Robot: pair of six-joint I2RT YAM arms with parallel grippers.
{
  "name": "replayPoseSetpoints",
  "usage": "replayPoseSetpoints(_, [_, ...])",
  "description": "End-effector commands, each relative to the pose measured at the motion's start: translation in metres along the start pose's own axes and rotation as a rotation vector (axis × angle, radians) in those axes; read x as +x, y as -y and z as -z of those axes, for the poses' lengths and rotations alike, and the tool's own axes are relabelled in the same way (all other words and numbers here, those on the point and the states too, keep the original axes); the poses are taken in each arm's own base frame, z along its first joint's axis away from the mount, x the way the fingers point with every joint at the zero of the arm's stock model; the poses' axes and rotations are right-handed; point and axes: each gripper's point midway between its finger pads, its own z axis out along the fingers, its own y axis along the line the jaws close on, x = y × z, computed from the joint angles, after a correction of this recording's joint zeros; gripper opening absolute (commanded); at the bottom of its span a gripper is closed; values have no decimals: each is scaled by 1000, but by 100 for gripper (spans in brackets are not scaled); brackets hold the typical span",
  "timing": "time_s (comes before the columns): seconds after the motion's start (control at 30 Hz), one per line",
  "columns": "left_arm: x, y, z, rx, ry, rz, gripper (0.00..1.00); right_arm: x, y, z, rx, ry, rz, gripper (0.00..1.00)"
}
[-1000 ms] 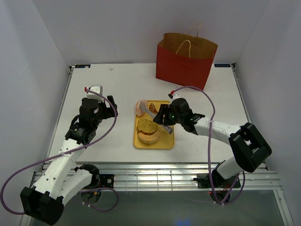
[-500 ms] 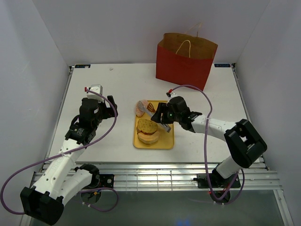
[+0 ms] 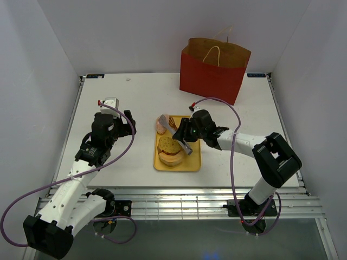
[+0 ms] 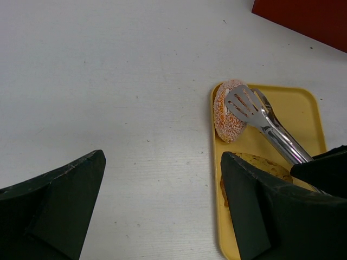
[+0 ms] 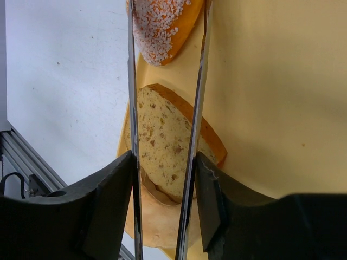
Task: Place the fake bread into the paper bag
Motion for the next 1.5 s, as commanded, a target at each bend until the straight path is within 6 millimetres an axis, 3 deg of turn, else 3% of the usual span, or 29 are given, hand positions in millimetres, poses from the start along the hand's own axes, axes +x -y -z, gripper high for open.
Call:
replayPoseSetpoints(0.0, [-16,7,7,32,45,13,98,-26,-30,2,-85,65,14,47])
replayPoseSetpoints(0.3, [-15,6,6,24,44,11,98,-47,-51,28,-120,120,39,44])
replayPoseSetpoints(0.57, [-15,5,6,19,45,10,98,-78,-83,73,-166,215,112,43])
replayPoseSetpoints(0.73, [-17,4,8,14,51,10,98,-105,-103,106,-172,298,188,43])
replayPoseSetpoints(0.87, [-16,4,7,13,48,10,98,-150,-121,142,-122,428,283,44])
replayPoseSetpoints(0.97, [-16,4,7,15,49,9,98,-187,-121,168,-31,565,281,44])
replayPoseSetpoints(1.1, [-14,3,6,11,44,7,98,-217,-117,191,20,658,277,44])
replayPoseSetpoints(1.4, [-13,4,5,14,38,6,98,-278,-92,219,53,757,203,44])
replayPoseSetpoints(1.47, [-11,5,3,18,29,7,98,-296,-89,234,47,793,190,44])
